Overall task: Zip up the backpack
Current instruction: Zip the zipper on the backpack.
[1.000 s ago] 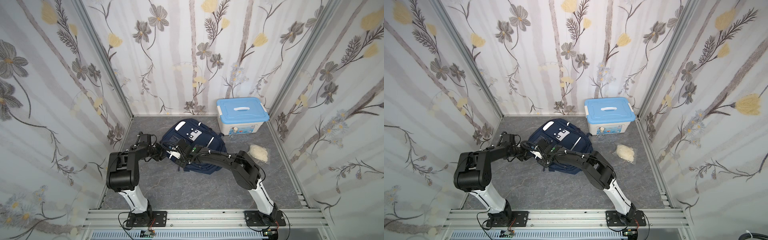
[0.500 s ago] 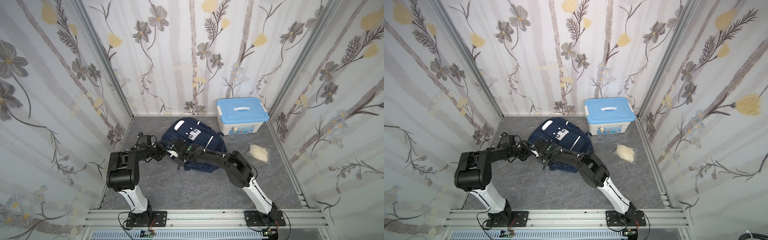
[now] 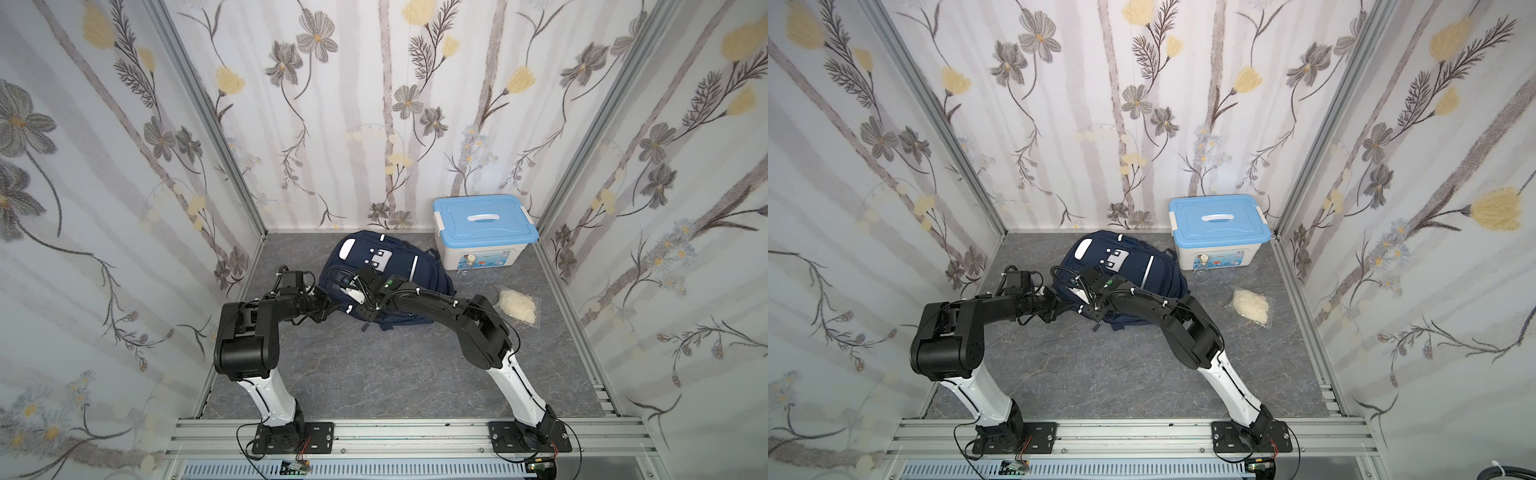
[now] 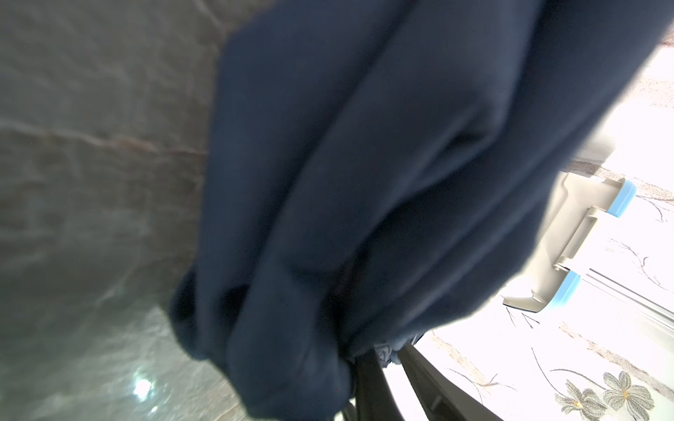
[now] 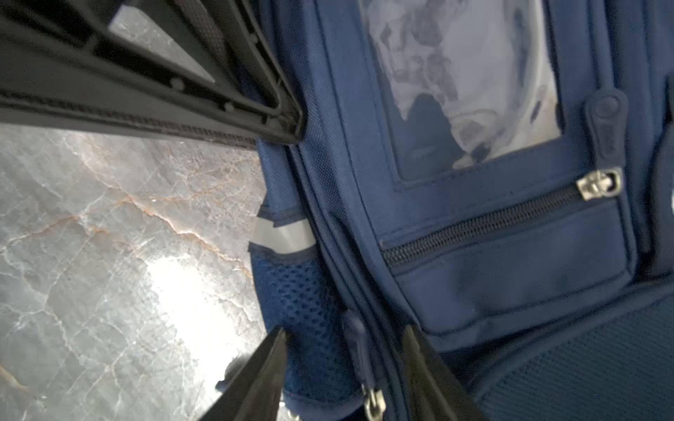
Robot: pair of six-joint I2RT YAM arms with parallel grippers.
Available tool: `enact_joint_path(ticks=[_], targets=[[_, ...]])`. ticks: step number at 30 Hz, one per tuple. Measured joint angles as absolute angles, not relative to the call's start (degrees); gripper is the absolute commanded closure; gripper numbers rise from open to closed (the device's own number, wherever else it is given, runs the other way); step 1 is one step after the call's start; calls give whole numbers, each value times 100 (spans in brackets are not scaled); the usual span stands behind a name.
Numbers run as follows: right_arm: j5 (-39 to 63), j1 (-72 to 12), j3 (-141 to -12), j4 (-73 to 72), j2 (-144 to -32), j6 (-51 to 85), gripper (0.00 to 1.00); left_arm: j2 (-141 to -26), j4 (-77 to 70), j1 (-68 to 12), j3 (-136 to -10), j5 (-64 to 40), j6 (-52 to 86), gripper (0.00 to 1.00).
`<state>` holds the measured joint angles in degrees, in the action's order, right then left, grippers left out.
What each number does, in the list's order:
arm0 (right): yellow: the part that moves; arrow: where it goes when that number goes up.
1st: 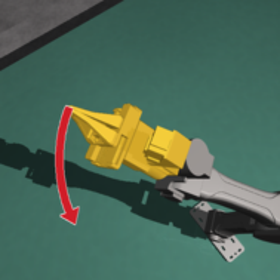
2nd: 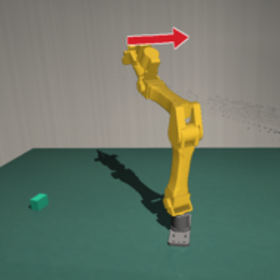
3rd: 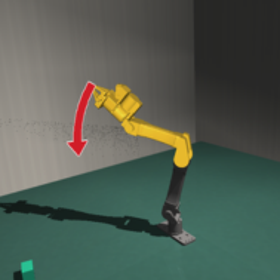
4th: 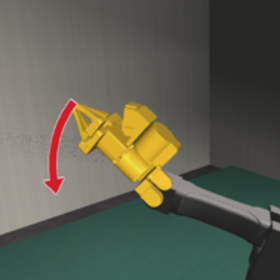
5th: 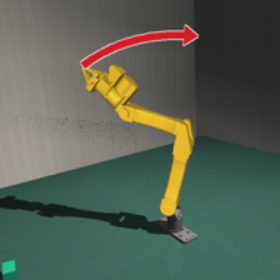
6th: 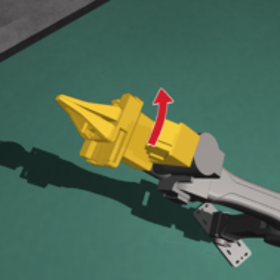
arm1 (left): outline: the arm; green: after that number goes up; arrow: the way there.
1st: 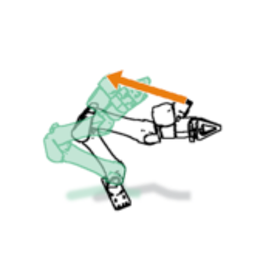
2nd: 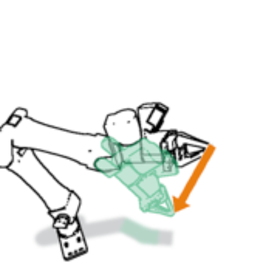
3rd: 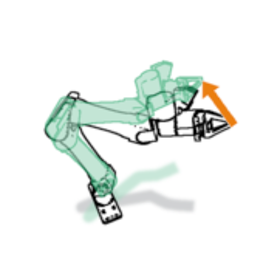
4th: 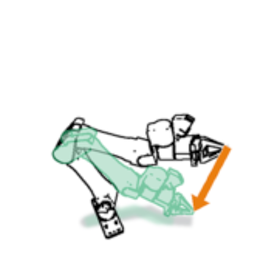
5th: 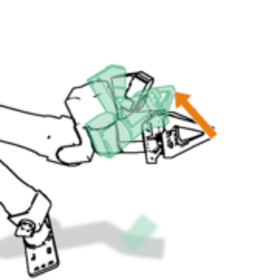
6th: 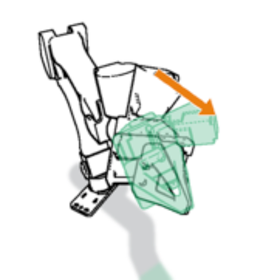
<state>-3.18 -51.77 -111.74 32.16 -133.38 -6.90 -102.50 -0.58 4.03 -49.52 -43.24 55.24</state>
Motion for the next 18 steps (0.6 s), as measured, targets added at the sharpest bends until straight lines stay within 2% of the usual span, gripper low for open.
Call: enact_joint_path(ticks=[11,18], targets=[[-183,-5054,-11327,3308,-13314,-633,50,-10337,119,419,-5057,-4403,5417,87],[-473,-5037,-11463,3330,-13574,-661,57,-10355,139,419,-5076,-4421,5402,88]])
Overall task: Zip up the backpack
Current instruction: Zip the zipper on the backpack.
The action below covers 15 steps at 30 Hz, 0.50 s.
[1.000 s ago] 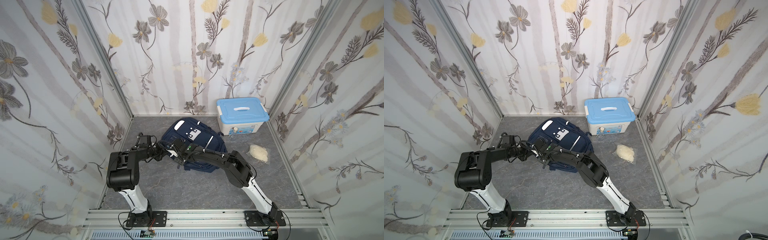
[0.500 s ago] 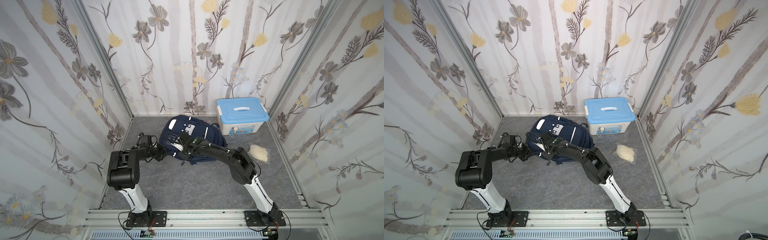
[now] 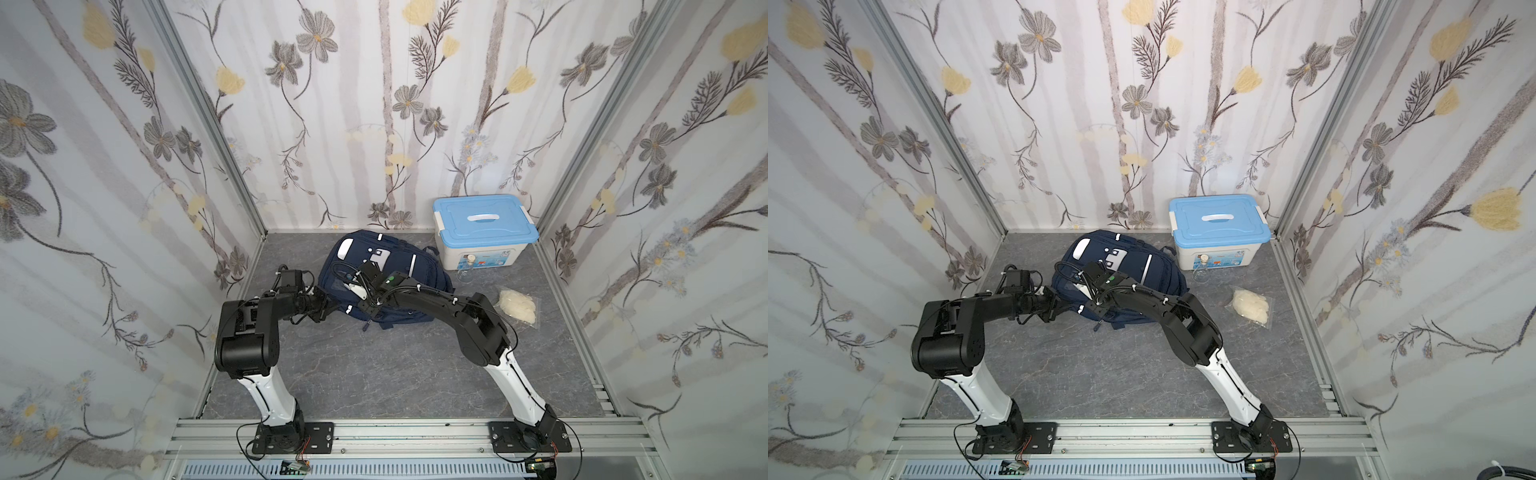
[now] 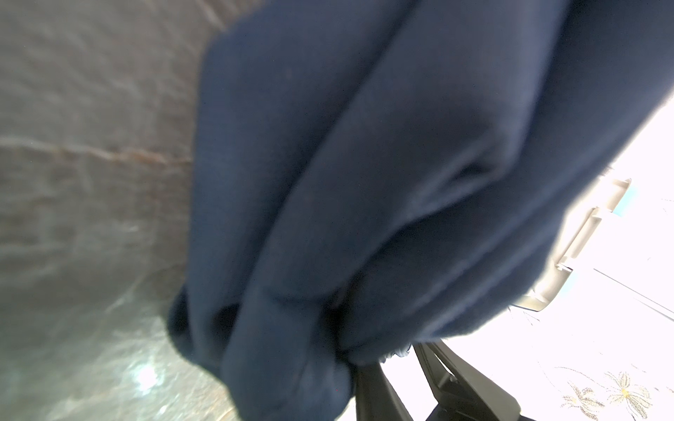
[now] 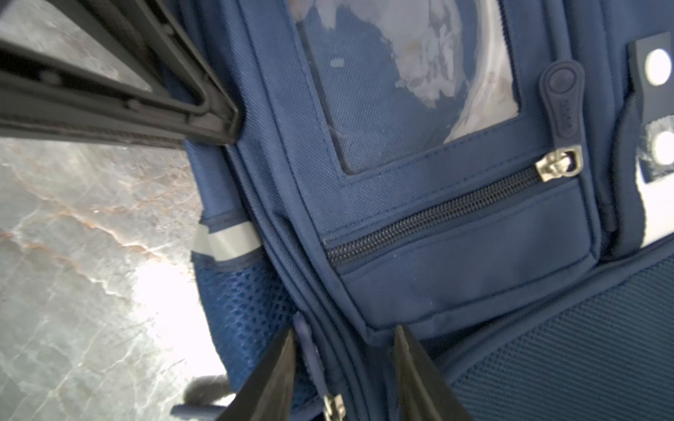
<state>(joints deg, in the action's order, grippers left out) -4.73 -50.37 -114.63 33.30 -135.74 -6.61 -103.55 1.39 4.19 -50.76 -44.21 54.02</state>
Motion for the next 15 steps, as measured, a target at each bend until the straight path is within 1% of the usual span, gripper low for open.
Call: enact_joint_path(ticks=[4,8,10,13,15], targets=[[-580,-5063,-11513,3354,-13611,-744,60,-10361,145,419,-5083,-4421,5402,88],[-760,-5166,-11542,3398,-13633,-954,70,-10366,152,419,-5089,-4421,5402,88],[-1039,-5286,-11561,3400,-13679,-1096,73,-10368,172,419,-5100,-4416,5402,87],[-1398,-5419,-11587,3393,-13771,-1256,81,-10368,200,419,-5109,-4390,5402,87],[-1511,-5459,-11592,3389,-13804,-1354,91,-10368,204,419,-5111,-4377,5402,88]])
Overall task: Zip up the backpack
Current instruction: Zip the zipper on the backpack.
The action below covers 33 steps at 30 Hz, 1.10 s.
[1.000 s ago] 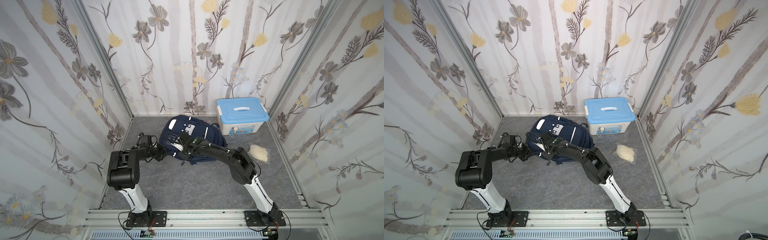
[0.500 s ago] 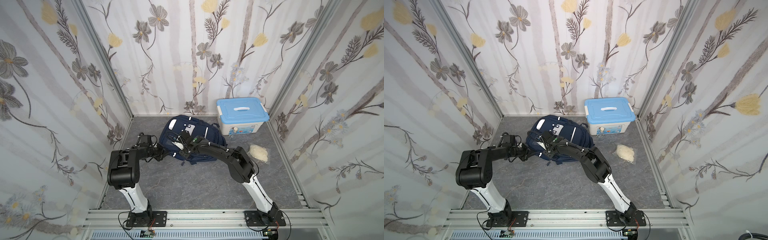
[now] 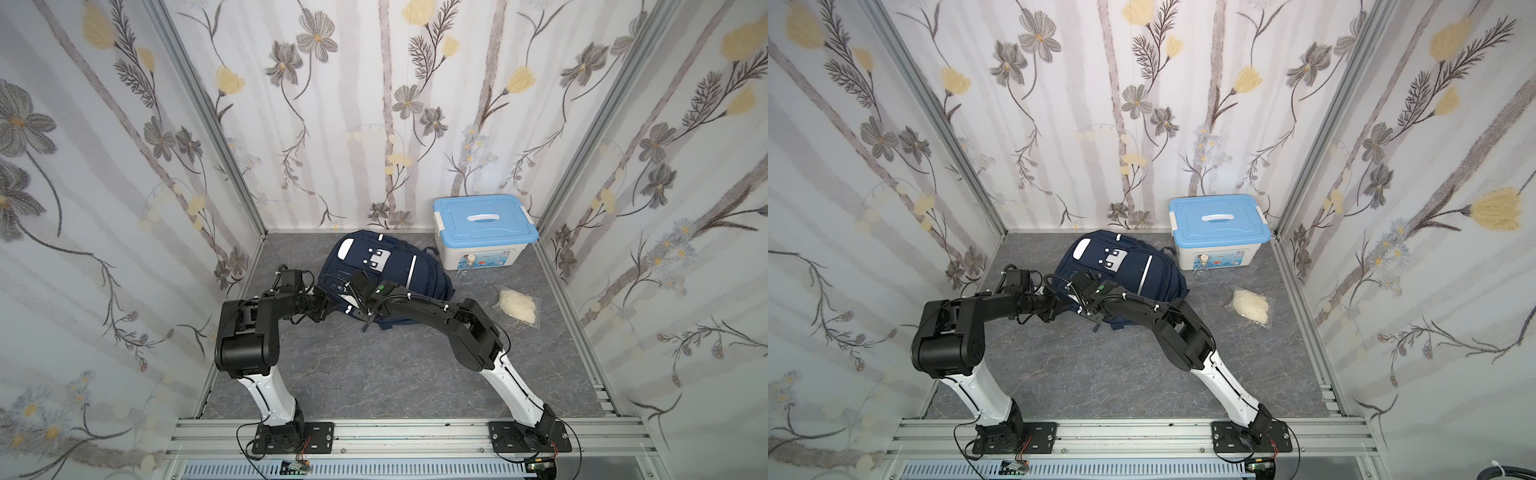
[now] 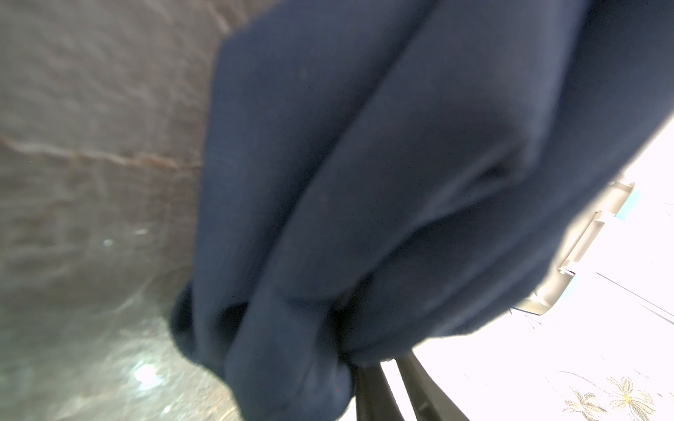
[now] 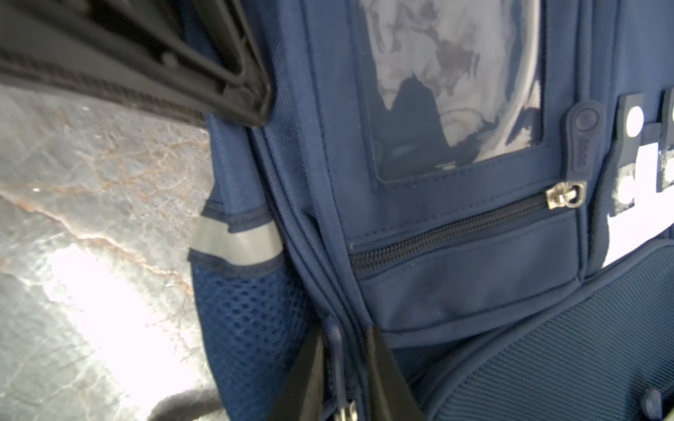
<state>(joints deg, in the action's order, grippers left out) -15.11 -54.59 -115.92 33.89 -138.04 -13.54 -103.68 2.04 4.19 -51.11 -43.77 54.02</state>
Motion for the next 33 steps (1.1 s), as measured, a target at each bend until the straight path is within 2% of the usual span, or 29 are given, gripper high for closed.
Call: enact_joint_path(ticks=[3,33], targets=[[-1638,-5485,-11583,3350,-13795,-1321,100,-10379,202,419,-5116,-4379,5404,89],[-1133,-5629,-9959,3498,-12239,-1120,100,-10993,1599,788,-6206,-4816,4967,91]])
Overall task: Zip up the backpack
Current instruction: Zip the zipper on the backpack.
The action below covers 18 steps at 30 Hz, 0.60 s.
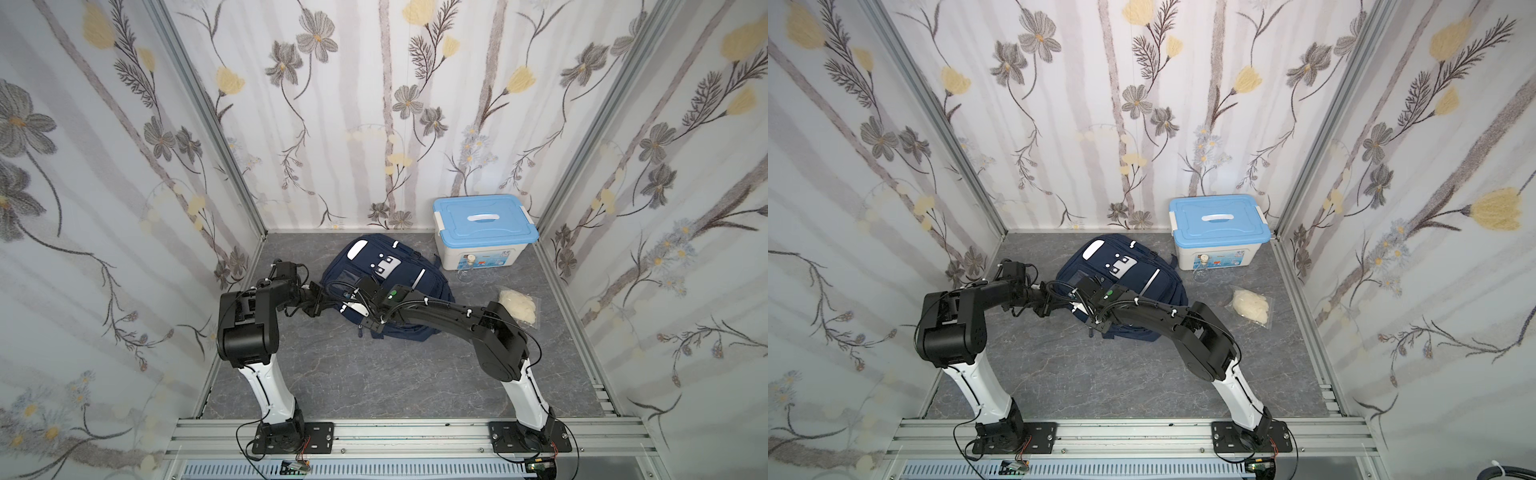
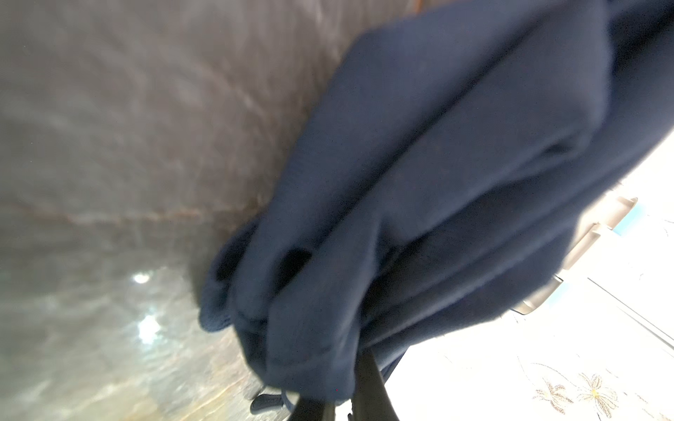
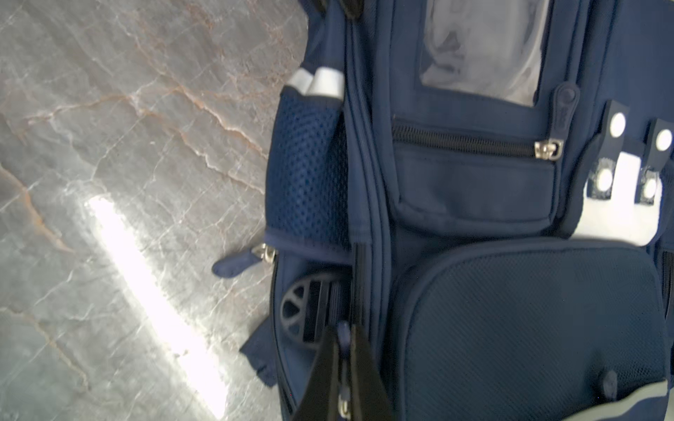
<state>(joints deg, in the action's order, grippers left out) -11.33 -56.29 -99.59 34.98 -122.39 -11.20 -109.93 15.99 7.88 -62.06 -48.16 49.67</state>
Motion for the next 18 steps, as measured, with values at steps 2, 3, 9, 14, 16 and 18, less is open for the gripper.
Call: enact_joint_path(ticks=[2,3,9,14,16,18], targets=[[-1133,-5629,-9760,3557,-12060,-1114,100,-11074,1651,858,-6294,-4866,4912,91],[-1133,-5629,-9662,3590,-11955,-1094,100,-11109,1699,888,-6344,-4890,4851,91],[-1041,-5629,-9275,3518,-11566,-1015,100,-11332,2263,1050,-6842,-4880,4554,88],[-913,-5690,-9397,3577,-11568,-996,100,-11577,2694,1284,-7522,-4547,4453,43],[-867,-5756,-9679,3704,-11673,-991,100,-11531,2764,1313,-7741,-4329,4449,26],[-819,-5859,-9988,3848,-11828,-974,100,-11338,2805,1286,-7863,-4202,4429,21]])
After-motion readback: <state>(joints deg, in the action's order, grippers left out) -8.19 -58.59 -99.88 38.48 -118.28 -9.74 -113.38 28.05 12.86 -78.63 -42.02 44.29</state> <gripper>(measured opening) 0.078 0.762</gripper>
